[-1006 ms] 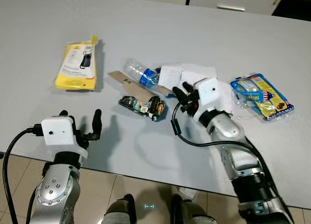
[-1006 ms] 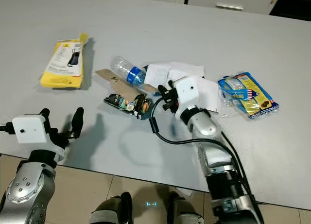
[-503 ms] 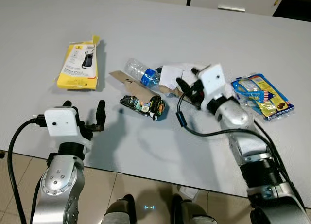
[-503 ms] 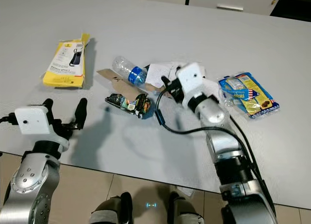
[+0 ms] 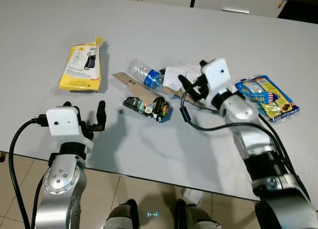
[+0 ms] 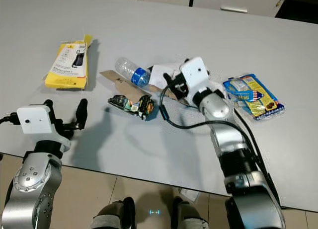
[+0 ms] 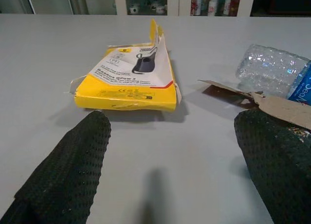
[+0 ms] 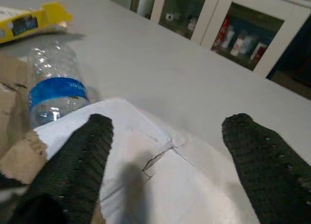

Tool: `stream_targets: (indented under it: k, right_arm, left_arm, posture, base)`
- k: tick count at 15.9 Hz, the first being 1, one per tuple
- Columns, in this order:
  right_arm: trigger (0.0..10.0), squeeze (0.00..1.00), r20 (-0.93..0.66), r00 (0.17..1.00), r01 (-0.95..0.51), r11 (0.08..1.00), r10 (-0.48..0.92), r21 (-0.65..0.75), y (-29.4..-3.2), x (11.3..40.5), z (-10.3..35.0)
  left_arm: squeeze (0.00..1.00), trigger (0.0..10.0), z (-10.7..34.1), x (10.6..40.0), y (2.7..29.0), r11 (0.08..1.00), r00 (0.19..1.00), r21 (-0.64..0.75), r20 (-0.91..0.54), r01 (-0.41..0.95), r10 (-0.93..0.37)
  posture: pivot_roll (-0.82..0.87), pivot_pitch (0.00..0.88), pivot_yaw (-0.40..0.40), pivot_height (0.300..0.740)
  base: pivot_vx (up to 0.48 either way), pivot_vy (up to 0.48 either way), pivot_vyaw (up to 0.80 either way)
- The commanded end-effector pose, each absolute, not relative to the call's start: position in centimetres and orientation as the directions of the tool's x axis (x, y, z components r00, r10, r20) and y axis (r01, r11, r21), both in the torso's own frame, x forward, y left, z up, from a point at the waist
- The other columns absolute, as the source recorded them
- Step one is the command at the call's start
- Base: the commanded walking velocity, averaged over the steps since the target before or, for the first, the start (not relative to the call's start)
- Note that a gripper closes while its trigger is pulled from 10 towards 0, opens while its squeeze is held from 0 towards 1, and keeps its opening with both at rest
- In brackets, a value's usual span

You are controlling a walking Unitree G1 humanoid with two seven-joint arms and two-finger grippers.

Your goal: Picking trash to rubbish bin

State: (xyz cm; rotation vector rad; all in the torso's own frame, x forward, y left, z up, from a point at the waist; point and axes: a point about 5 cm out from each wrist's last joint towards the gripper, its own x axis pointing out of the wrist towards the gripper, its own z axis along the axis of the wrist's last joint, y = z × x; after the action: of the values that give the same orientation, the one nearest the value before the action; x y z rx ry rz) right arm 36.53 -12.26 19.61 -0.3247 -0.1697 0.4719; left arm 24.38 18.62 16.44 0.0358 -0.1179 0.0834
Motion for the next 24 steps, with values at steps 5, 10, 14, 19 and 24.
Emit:
stream_targets:
  k: [5,10,14,19,24]
  right_arm:
    - [10.0,1.00,0.081,0.796,-0.577,0.793,0.600,-0.194,-10.3,36.4,19.2]
    - [10.0,1.00,0.070,0.763,-0.632,0.764,0.643,-0.130,-9.0,36.1,18.1]
    - [10.0,1.00,0.083,0.781,-0.605,0.783,0.619,-0.147,-9.7,35.9,17.9]
    - [10.0,0.33,0.085,0.766,-0.621,0.767,0.638,-0.164,-9.2,35.9,18.0]
    - [10.0,0.00,0.054,0.755,-0.634,0.749,0.653,-0.193,-10.0,35.5,17.8]
  left_arm:
    - [0.00,10.0,16.2,23.7,18.6,0.995,0.990,0.036,0.105,-0.097,0.093]
    - [0.00,10.0,14.8,22.9,17.5,1.000,1.000,-0.011,0.010,0.013,-0.013]
    - [0.00,10.0,15.3,23.2,16.0,0.989,0.989,-0.036,-0.003,0.145,-0.145]
    - [0.00,10.0,15.4,22.6,14.2,0.962,0.962,-0.032,-0.024,0.270,-0.271]
    - [0.00,10.0,15.0,22.4,13.1,0.938,0.939,-0.073,-0.040,0.338,-0.341]
  posture:
    - [0.05,0.230,-0.010,0.740]
    - [0.08,0.245,-0.003,0.740]
    - [0.07,0.250,0.005,0.740]
    - [0.08,0.250,0.004,0.740]
    - [0.05,0.253,0.004,0.740]
  base:
    - [0.000,0.000,0.00]
    - [0.000,0.000,0.00]
    - [0.000,0.000,0.00]
    - [0.000,0.000,0.00]
    - [0.000,0.000,0.00]
